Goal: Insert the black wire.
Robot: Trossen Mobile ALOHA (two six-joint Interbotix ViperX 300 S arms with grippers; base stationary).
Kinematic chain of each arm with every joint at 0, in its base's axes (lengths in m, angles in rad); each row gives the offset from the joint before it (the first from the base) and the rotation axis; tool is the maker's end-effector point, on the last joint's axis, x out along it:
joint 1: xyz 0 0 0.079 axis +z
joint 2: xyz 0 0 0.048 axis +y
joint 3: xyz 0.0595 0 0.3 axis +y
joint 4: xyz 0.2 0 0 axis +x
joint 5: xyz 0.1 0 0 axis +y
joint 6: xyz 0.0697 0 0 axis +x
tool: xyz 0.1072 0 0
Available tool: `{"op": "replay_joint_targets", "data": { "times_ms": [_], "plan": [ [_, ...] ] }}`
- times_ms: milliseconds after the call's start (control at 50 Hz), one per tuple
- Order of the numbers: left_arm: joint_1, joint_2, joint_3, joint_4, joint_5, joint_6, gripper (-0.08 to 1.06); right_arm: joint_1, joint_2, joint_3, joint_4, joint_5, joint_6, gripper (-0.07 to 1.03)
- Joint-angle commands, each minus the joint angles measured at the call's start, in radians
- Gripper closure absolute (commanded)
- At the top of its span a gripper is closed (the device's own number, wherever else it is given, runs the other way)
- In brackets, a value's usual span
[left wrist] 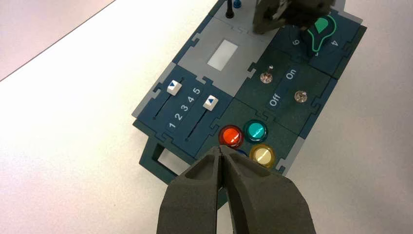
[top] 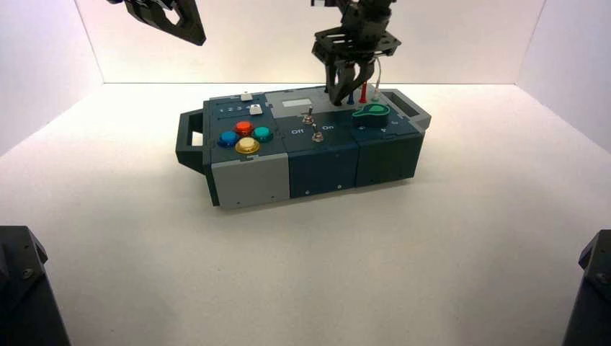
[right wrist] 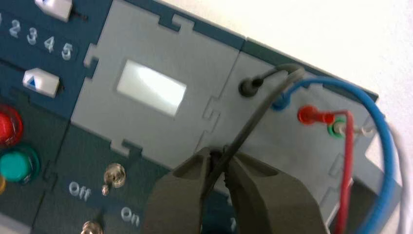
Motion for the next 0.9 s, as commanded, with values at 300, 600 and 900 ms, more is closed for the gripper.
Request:
{"op": "replay_joint_targets", "data": {
  "times_ms": [300, 600, 900],
  "plan": [
    [0.002, -0.034, -0.021, 0.002, -0.005, 0.002, 1.01, -0.005, -0.11, 0.017, -0.006, 0.011, -0.005, 0.58],
    [0.002, -0.049, -0.017, 0.002, -0.005, 0.002, 1.01, -0.005, -0.224, 0.037, -0.008, 0.051, -0.005, 0.58],
    [0.005, -0.052, -0.018, 0.0, -0.006, -0.003, 1.01, -0.012, -0.327, 0.092, -0.008, 0.052, -0.003, 0.58]
  ]
}}
